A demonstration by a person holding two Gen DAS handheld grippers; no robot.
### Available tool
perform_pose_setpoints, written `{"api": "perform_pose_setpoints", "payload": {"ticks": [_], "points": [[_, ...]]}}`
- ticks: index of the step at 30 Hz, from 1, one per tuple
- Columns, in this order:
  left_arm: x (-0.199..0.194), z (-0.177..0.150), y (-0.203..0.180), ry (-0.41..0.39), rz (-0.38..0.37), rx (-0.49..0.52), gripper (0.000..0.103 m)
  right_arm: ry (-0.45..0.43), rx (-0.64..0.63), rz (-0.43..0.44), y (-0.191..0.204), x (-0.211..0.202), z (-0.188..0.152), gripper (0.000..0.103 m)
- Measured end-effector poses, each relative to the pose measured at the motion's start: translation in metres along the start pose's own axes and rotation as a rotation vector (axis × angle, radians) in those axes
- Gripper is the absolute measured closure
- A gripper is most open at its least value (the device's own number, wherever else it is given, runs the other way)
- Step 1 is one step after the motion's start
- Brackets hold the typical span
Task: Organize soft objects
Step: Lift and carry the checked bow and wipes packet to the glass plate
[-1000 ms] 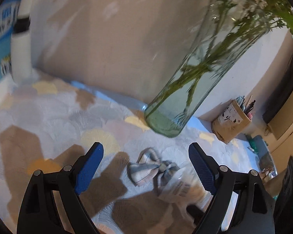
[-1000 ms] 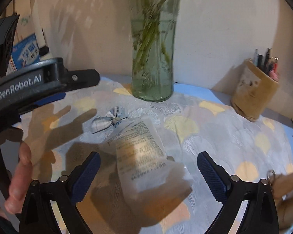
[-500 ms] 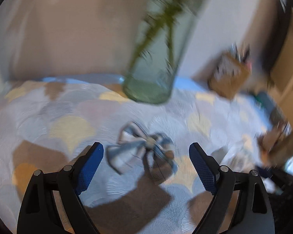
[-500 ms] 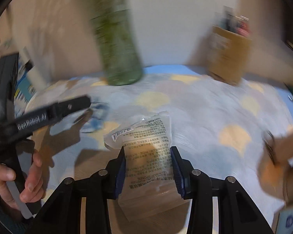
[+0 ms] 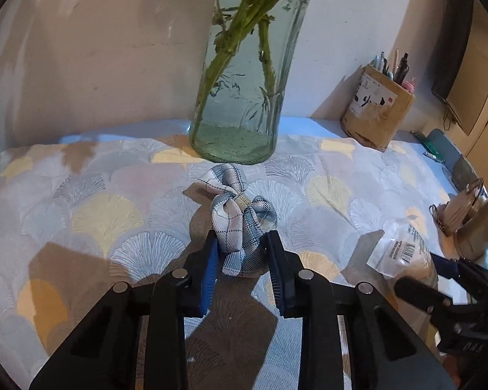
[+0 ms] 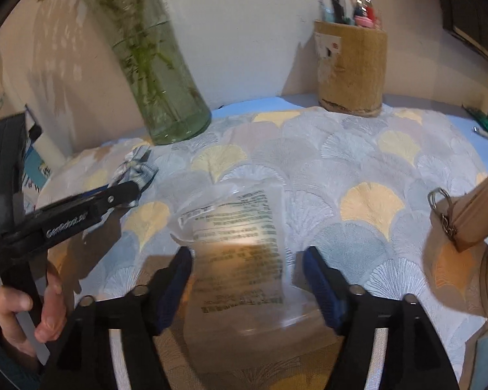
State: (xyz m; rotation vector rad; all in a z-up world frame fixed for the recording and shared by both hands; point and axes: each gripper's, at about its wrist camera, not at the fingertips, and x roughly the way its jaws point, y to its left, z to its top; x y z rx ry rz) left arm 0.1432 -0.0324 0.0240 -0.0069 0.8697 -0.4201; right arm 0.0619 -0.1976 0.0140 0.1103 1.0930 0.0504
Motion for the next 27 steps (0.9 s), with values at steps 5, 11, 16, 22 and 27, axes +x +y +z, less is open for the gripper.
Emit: {"api": "perform_pose_setpoints", "payload": {"ticks": [5,11,16,22,27], "points": [[-0.011,-0.004,-0.005,-0.042,0.035,0.037,0.079,0.007,-0.027,-0.006,0.005,0.004,0.0,0.051],[-0.042,-0.023,-0.027,-0.03,0.047,0.079,0.089,-0.055,-0.148,-0.067,0.03,-0.011,-0.009,0.063],[-0.087,-0.068,-0.05,-0.017,-0.018,0.125,0.089,-0.06,-0.106,-0.027,0.02,-0.049,-0.034,0.063],[-0.103,-0.115,-0.066,0.047,-0.038,0.132,0.068,0.015,-0.119,-0.01,0.007,-0.078,-0.068,0.063],[-0.104,-0.125,-0.055,0.062,0.013,0.058,0.036,0.025,-0.116,-0.014,-0.003,-0.068,-0.084,0.059]]}}
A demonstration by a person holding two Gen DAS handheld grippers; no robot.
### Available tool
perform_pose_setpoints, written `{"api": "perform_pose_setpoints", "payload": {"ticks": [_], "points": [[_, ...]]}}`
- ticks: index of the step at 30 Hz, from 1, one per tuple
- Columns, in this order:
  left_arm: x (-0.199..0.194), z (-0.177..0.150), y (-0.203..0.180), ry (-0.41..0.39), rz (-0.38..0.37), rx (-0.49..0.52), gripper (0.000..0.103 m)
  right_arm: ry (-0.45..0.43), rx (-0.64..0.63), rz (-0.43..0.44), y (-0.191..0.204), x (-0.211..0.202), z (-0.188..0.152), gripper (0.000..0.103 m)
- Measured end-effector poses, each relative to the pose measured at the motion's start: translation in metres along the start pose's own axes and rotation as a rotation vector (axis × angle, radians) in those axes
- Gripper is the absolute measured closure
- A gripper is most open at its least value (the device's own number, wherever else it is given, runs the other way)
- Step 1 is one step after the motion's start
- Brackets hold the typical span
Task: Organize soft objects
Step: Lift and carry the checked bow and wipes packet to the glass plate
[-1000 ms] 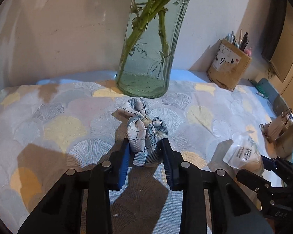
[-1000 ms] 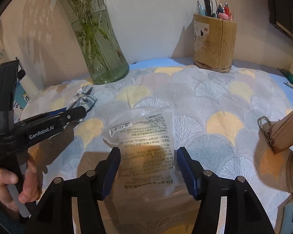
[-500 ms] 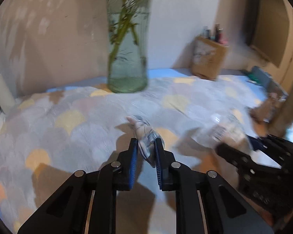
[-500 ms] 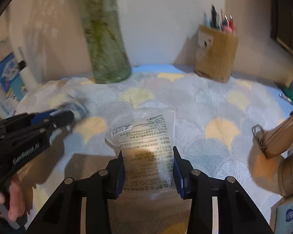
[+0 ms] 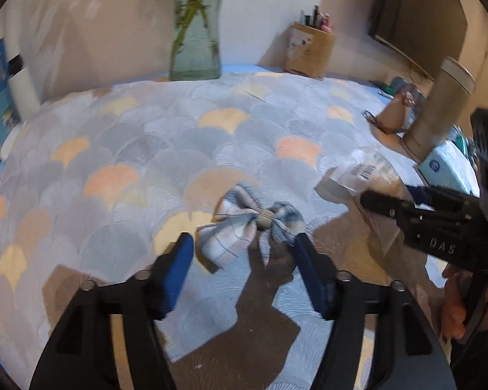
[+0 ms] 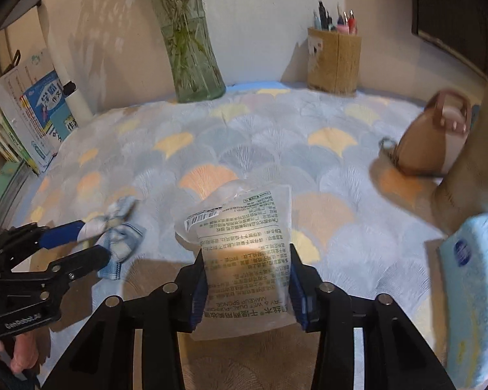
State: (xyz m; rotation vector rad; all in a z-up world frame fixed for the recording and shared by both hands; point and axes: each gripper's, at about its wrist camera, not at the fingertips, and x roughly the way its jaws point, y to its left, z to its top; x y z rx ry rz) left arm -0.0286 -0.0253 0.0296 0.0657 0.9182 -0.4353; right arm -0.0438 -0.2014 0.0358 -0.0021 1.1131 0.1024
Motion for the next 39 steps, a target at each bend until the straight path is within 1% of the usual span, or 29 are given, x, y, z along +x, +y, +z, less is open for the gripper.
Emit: {"api": "perform_pose_setpoints", "payload": {"ticks": [2,4,6,8,10,12,13,14,15,16,17,18,19,20,23,26,29,30,31,32,34,36,37,39], "points": [[-0.004,0.0,0.005,-0.003,0.01,-0.014,0.023,-0.011,-0.002,0.008,-0.001,-0.003,0.001,0.051],[-0.006,0.001,0.007,0.007,-0.01,-0.029,0.021,-0.024,0.013,0.024,-0.005,-0.005,0.001,0.024],[-0.008,-0.001,0.007,0.004,-0.035,-0.039,0.02,-0.036,0.047,0.047,-0.012,-0.008,0.001,0.018],[-0.007,0.001,0.003,0.001,-0.05,-0.044,0.019,-0.039,0.09,0.09,-0.02,-0.008,0.001,0.018],[0.0,0.007,-0.004,0.0,-0.043,-0.033,0.018,-0.032,0.132,0.109,-0.028,-0.006,0.001,0.018],[0.009,0.011,-0.012,0.007,-0.033,-0.006,0.018,-0.023,0.148,0.119,-0.03,-0.004,0.001,0.018],[0.014,0.012,-0.015,0.009,-0.032,0.0,0.019,-0.022,0.149,0.124,-0.029,-0.004,0.001,0.018],[0.019,0.012,-0.017,0.008,-0.027,0.001,0.023,-0.024,0.143,0.124,-0.028,-0.005,0.001,0.018],[0.023,0.011,-0.019,0.008,-0.014,0.005,0.029,-0.027,0.133,0.12,-0.026,-0.006,0.001,0.018],[0.025,0.01,-0.02,0.006,0.006,0.015,0.043,-0.029,0.117,0.113,-0.023,-0.006,0.001,0.018],[0.025,0.009,-0.02,-0.004,0.033,0.028,0.053,-0.029,0.102,0.105,-0.02,-0.006,0.0,0.018],[0.024,0.008,-0.02,-0.008,0.039,0.039,0.057,-0.028,0.082,0.091,-0.016,-0.006,0.0,0.018],[0.023,0.008,-0.019,-0.013,0.037,0.039,0.066,-0.027,0.067,0.082,-0.014,-0.005,0.0,0.018],[0.022,0.007,-0.016,-0.019,0.036,0.031,0.071,-0.025,0.047,0.067,-0.01,-0.004,0.0,0.018],[0.017,0.006,-0.01,-0.042,0.015,-0.003,0.071,-0.022,0.008,0.034,-0.003,-0.002,-0.001,0.018],[0.01,0.005,-0.008,-0.087,-0.008,-0.011,0.071,-0.013,0.006,0.021,-0.003,0.001,-0.002,0.018],[0.006,0.004,-0.01,-0.106,0.001,-0.006,0.071,-0.017,0.002,0.012,-0.003,0.0,-0.002,0.018],[0.005,0.004,-0.012,-0.106,0.007,-0.003,0.071,-0.029,-0.004,-0.002,-0.001,-0.002,-0.002,0.023],[0.005,0.004,-0.013,-0.109,0.022,0.001,0.071,-0.038,-0.013,-0.021,0.002,-0.003,-0.003,0.046],[0.003,0.004,-0.015,-0.115,0.032,0.006,0.071,-0.042,-0.029,-0.038,0.005,-0.004,-0.004,0.061],[-0.004,0.003,-0.019,-0.126,0.01,0.003,0.071,-0.07,-0.081,-0.049,0.014,-0.01,-0.005,0.063],[-0.012,0.004,-0.028,-0.141,0.009,0.012,0.071,-0.103,-0.106,-0.06,0.02,-0.018,-0.007,0.064],[-0.017,0.005,-0.033,-0.152,0.009,0.022,0.071,-0.114,-0.105,-0.06,0.02,-0.023,-0.008,0.064],[-0.032,0.011,-0.047,-0.182,-0.016,0.046,0.071,-0.125,-0.071,-0.046,0.013,-0.035,-0.01,0.064]]}}
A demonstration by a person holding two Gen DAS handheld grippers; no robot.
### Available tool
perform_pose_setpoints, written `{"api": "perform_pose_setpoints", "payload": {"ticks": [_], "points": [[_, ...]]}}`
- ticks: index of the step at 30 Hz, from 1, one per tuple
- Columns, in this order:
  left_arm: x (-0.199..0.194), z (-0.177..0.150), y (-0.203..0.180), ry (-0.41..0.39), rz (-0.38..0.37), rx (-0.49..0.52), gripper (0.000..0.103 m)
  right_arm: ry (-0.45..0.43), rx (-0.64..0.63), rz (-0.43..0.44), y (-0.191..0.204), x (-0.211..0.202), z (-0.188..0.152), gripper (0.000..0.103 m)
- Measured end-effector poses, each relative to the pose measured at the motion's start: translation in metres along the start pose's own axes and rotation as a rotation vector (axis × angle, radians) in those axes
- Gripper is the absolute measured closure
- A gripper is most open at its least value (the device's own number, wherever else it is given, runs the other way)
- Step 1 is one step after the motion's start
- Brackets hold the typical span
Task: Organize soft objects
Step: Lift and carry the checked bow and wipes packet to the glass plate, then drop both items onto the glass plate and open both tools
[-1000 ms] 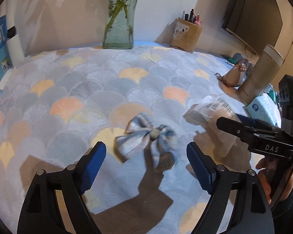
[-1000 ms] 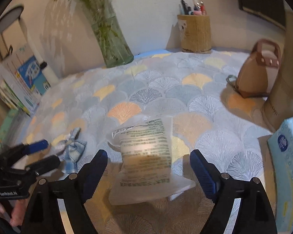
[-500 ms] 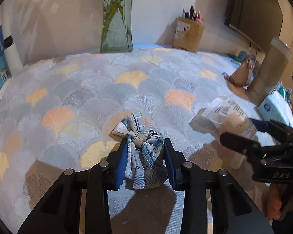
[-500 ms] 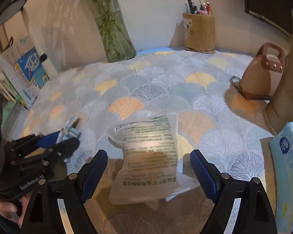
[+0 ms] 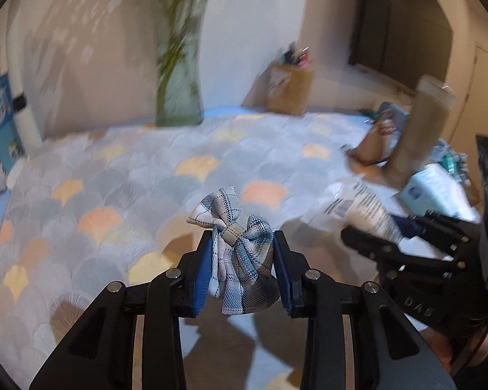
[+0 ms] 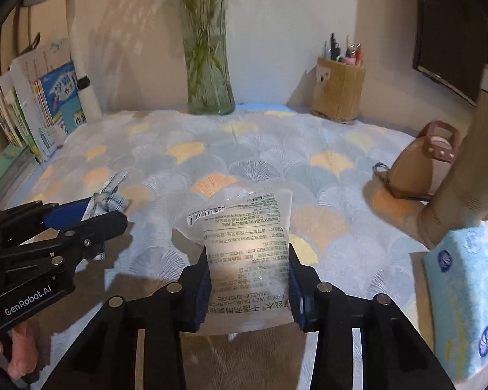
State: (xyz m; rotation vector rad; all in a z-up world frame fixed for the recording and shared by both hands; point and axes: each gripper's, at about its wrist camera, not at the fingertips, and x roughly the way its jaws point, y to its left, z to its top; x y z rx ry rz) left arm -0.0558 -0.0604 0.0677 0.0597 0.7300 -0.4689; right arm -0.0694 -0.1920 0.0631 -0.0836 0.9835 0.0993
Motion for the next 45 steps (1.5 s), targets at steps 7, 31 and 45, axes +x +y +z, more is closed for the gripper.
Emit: {"api": "perform_pose_setpoints", "payload": {"ticks": [7,31,45], "points": [[-0.031,0.042,-0.075,-0.097,-0.154,0.122,0.071,-0.12,0.101,-0.07,-0.062,-0.08,0.011,0.064],[0.069,0.15,-0.363,0.018,-0.461,0.391,0.071,-0.188,0.623,-0.405,-0.363,-0.179,0.05,0.064],[0.112,0.146,-0.398,-0.034,-0.274,0.471,0.026,-0.026,0.649,-0.355,-0.426,-0.119,0.059,0.039]]}}
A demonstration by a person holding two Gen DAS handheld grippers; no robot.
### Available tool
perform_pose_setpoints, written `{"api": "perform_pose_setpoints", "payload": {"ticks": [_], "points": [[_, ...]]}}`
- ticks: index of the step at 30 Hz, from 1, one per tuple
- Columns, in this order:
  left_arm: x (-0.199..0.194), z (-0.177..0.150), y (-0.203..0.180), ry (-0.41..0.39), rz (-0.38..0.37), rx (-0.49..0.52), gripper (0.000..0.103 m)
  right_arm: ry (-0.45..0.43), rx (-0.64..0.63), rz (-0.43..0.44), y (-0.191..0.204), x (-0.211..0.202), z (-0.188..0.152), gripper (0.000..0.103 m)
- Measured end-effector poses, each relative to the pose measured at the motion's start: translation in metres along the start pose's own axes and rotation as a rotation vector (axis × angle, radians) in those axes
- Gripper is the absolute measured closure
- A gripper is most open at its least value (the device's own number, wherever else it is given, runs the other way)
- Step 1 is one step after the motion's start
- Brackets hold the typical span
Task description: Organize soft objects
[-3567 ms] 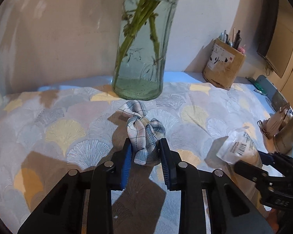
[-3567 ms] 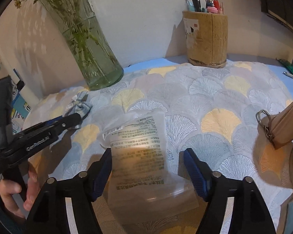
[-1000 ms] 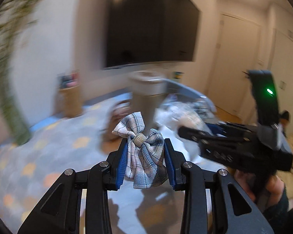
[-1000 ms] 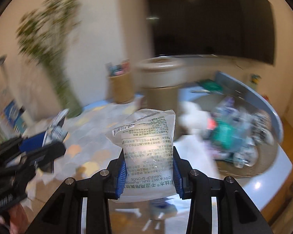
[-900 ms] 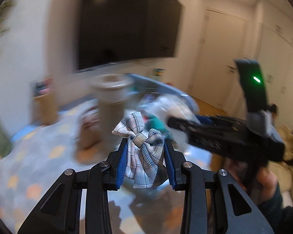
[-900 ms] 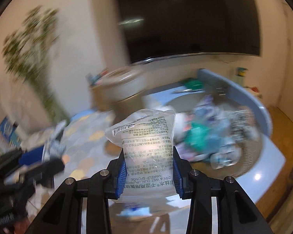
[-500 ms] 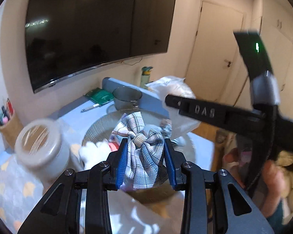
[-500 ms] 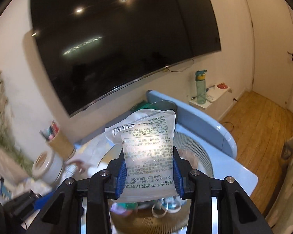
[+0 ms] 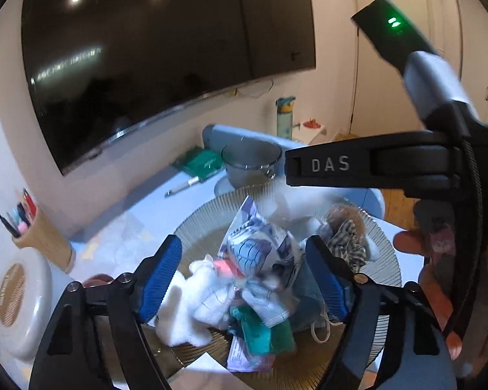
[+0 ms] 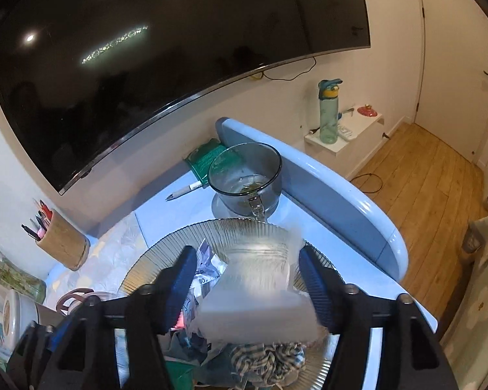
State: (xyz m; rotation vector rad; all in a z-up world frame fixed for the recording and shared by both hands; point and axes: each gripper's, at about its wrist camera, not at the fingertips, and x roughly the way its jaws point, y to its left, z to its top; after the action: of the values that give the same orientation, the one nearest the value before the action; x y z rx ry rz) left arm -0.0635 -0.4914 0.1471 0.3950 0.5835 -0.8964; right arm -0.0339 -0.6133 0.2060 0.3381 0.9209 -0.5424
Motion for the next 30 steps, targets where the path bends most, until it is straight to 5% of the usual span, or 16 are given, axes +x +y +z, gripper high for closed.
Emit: {"api": "perform_pose_setpoints", "payload": {"ticks": [8,12,15,18,23,27,29,30], "points": [[-0.067,-0.005,-0.012,-0.094,-0.074,0.038,0.026,-0.071,0.048,0.124,-0.013,-0.047,-0.011,0.039],[-0.122,-0.018,0.009,-0.151,-0.128,0.026,0.025,-0.113,0.016,0.157,-0.004,-0.082,-0.027,0.039],[-0.168,-0.034,0.035,-0.197,-0.099,0.02,0.025,-0.141,-0.031,0.182,0.008,-0.11,-0.046,0.037],[-0.216,-0.058,0.066,-0.254,-0.017,0.021,0.019,-0.17,-0.094,0.216,0.024,-0.133,-0.068,0.029],[-0.276,-0.107,0.117,-0.288,0.273,0.005,0.019,-0.173,-0.226,0.276,0.066,-0.151,-0.114,0.024],[-0.325,-0.141,0.166,-0.318,0.417,-0.131,0.017,-0.132,-0.353,0.334,0.118,-0.148,-0.145,0.024],[-0.351,-0.157,0.187,-0.356,0.471,-0.217,0.0,-0.122,-0.419,0.364,0.151,-0.149,-0.16,0.024],[-0.364,-0.17,0.198,-0.395,0.51,-0.263,0.001,-0.121,-0.443,0.384,0.165,-0.148,-0.165,0.024]]}}
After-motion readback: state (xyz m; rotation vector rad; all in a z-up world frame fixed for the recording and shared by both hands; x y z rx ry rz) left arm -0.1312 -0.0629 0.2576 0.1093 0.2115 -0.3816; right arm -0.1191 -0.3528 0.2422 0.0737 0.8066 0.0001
